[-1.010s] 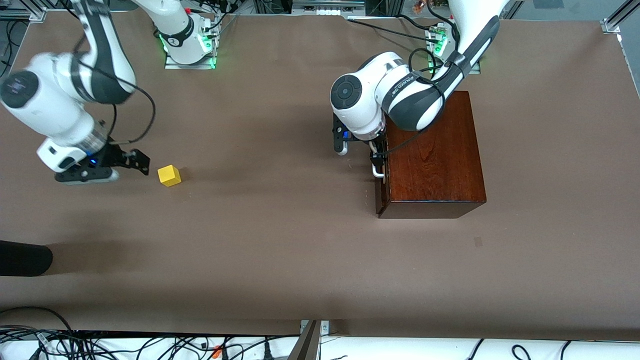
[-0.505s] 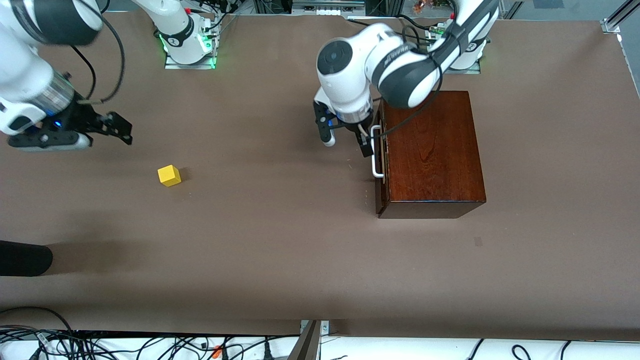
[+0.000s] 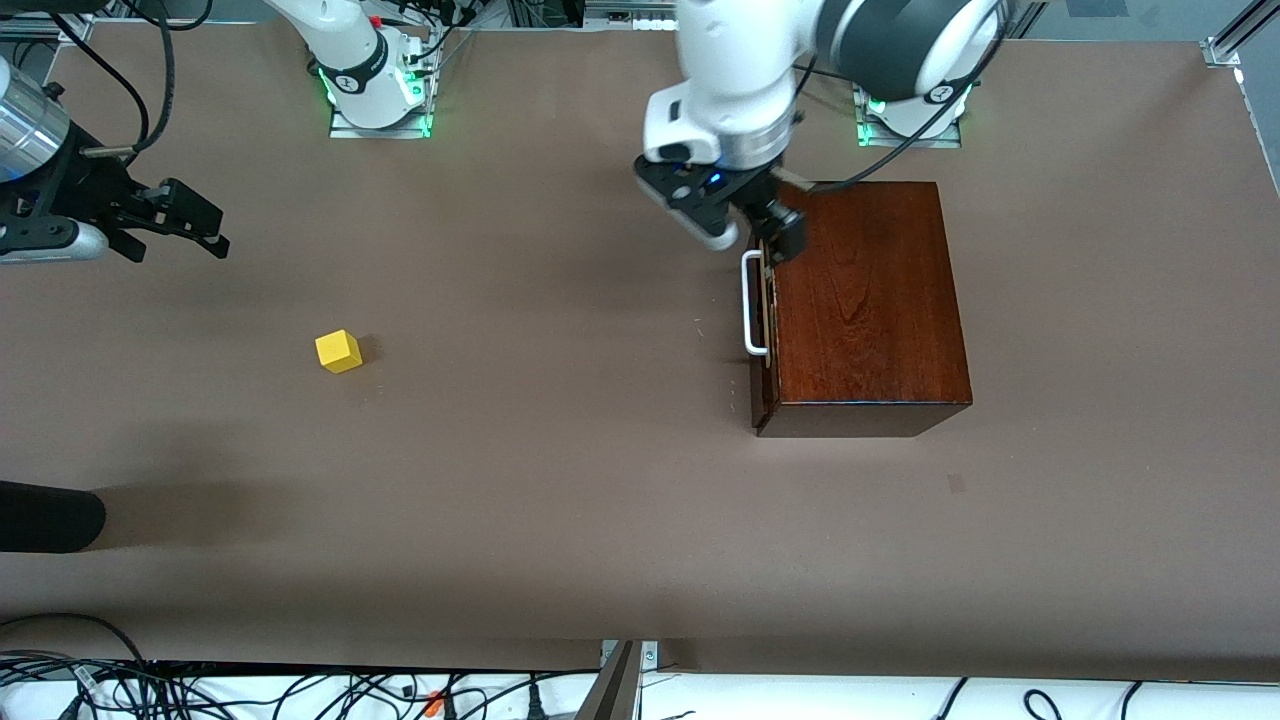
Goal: Open drawer, take yellow block, close drawer
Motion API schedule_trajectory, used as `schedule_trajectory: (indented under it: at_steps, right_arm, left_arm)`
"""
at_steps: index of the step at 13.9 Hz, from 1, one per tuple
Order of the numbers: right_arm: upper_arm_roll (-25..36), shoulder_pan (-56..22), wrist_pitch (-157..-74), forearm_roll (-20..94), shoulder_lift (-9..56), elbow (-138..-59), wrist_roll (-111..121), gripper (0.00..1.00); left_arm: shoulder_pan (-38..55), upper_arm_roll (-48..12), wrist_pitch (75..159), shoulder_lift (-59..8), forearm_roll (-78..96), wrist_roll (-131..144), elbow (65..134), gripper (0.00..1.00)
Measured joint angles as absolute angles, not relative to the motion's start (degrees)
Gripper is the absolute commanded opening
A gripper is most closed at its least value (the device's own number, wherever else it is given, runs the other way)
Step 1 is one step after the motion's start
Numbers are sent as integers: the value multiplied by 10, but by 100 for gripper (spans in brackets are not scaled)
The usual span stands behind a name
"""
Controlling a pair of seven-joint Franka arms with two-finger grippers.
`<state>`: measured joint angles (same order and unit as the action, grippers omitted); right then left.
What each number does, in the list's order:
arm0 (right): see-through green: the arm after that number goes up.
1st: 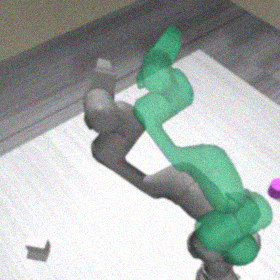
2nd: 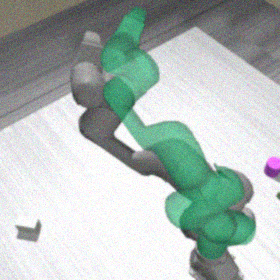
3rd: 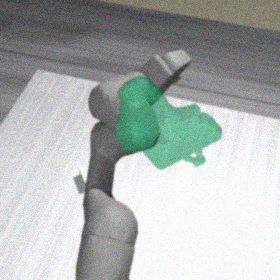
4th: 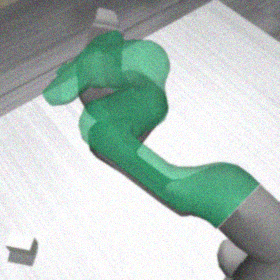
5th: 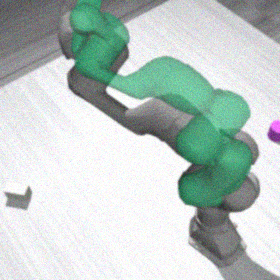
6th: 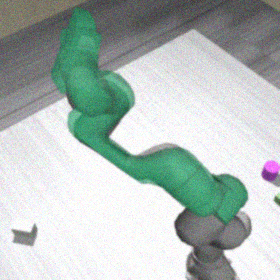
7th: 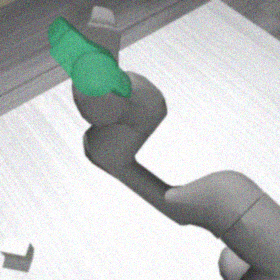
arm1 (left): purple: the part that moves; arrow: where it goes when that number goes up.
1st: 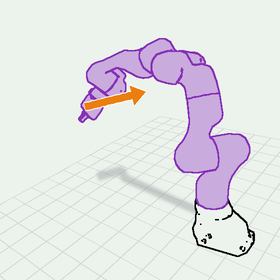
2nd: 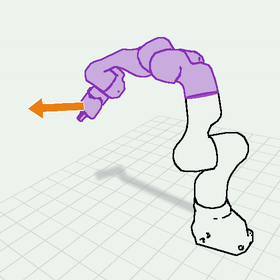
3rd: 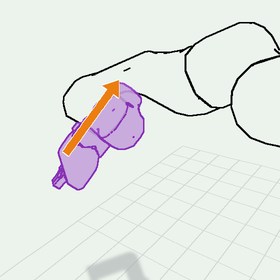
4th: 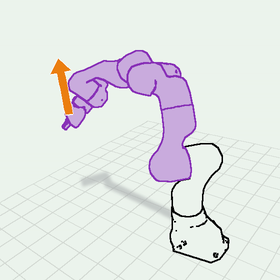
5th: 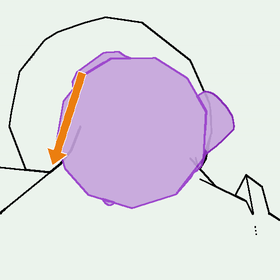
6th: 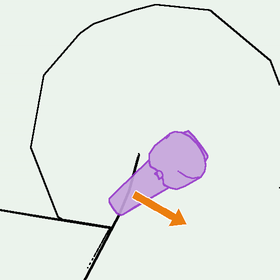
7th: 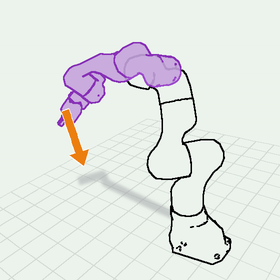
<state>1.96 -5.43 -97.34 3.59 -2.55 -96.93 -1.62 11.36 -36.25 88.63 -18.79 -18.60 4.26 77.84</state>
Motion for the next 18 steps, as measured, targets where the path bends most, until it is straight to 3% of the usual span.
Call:
schedule_trajectory:
  at_steps: [7,12,18]
  right_arm:
    - [24,-52,-959,38,-12,-949,-15,100]
    - [38,-47,-953,38,-4,-917,-13,100]
    - [38,-47,-941,39,-1,-910,-13,100]
  left_arm:
    - [-16,-334,821,-139,-122,71,745,100]
    - [52,-110,816,-96,-47,78,755,100]
    - [78,9,825,-70,-18,3,791,100]
